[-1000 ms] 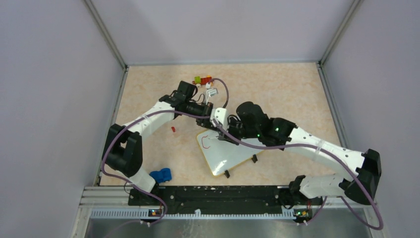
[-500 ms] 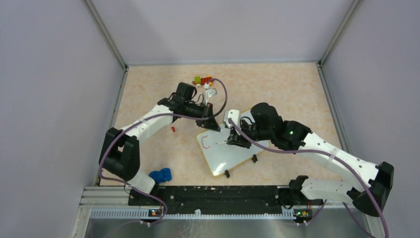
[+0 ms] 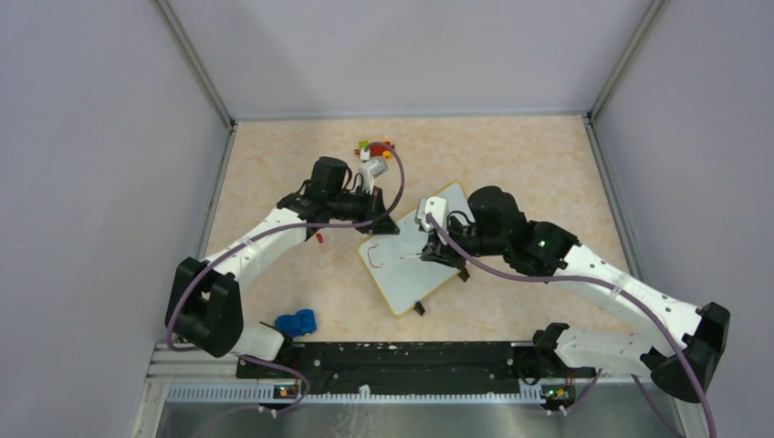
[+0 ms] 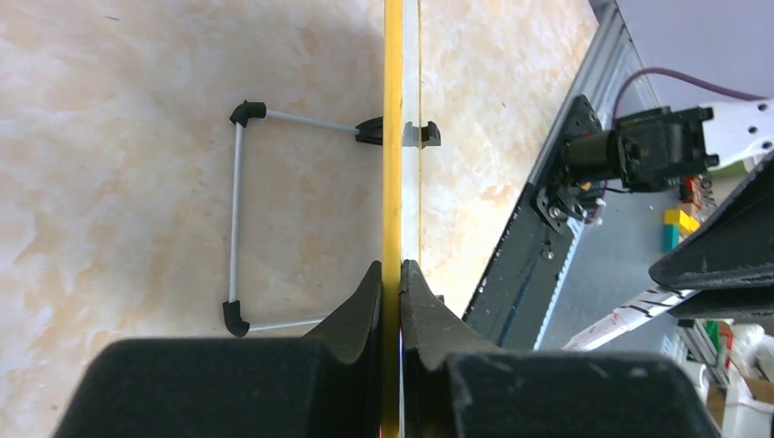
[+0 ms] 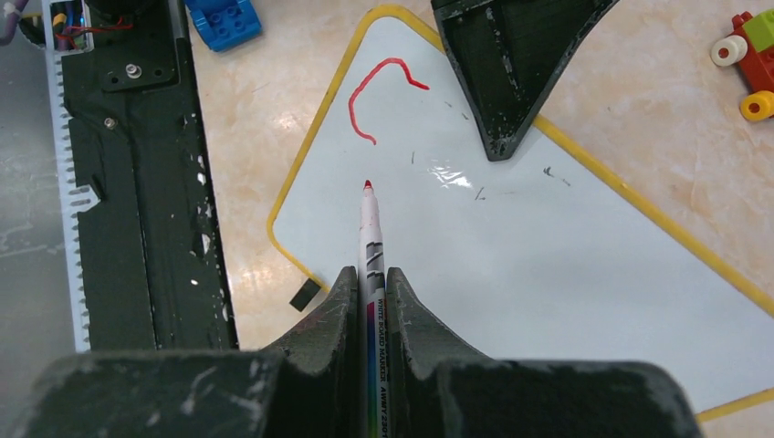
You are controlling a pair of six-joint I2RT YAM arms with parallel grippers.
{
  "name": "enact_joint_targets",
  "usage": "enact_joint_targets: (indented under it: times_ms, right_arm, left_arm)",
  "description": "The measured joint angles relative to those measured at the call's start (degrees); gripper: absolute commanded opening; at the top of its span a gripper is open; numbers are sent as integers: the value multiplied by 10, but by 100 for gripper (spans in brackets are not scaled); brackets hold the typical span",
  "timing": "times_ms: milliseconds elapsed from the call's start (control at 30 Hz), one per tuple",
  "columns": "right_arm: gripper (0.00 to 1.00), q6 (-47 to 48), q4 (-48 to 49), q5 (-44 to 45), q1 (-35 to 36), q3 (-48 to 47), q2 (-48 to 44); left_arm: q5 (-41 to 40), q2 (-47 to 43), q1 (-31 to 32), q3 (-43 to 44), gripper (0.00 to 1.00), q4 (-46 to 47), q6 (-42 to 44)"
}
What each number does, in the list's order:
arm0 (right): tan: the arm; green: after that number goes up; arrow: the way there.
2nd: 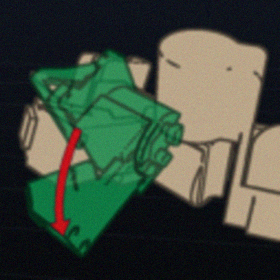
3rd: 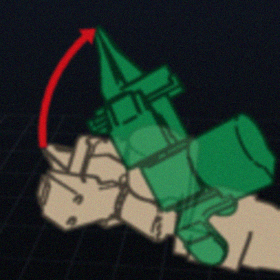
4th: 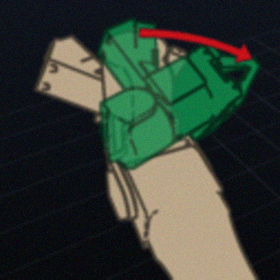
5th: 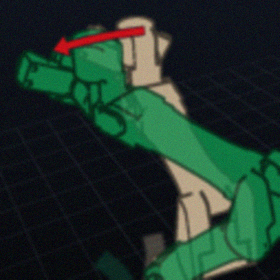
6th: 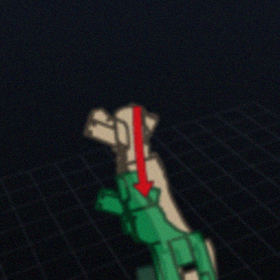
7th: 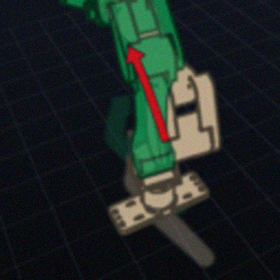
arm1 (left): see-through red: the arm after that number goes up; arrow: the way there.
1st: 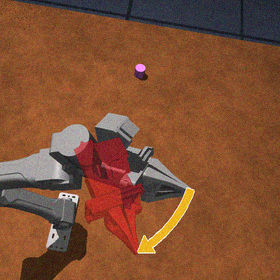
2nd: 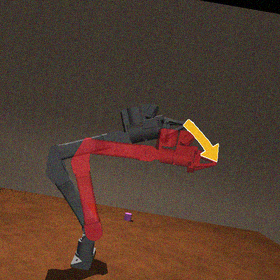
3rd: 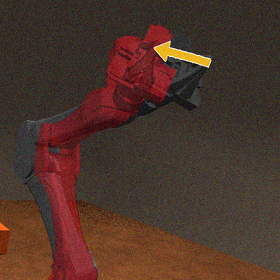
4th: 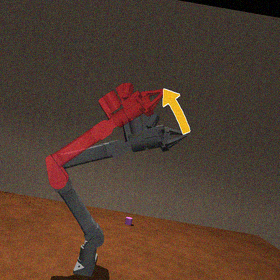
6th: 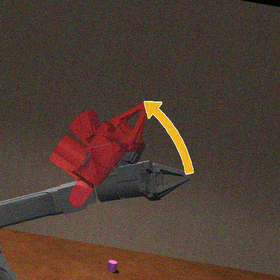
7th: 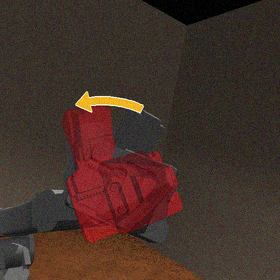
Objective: Write a sentence on the whiteboard
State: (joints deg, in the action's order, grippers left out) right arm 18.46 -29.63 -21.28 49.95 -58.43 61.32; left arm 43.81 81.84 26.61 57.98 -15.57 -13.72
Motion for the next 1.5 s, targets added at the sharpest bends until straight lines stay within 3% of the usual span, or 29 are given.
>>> enact_joint_targets:
  times_ms: [167,933,1500]
  right_arm:
    - [0,-1,3,3,0,0,0]
    - [0,-6,156,-2,0,78,19]
    - [0,-7,177,35,18,78,49]
  left_arm:
    - [-10,-3,-11,-1,0,7,2]
    - [80,35,-24,21,0,-10,64]
    - [89,39,-26,23,0,-9,64]
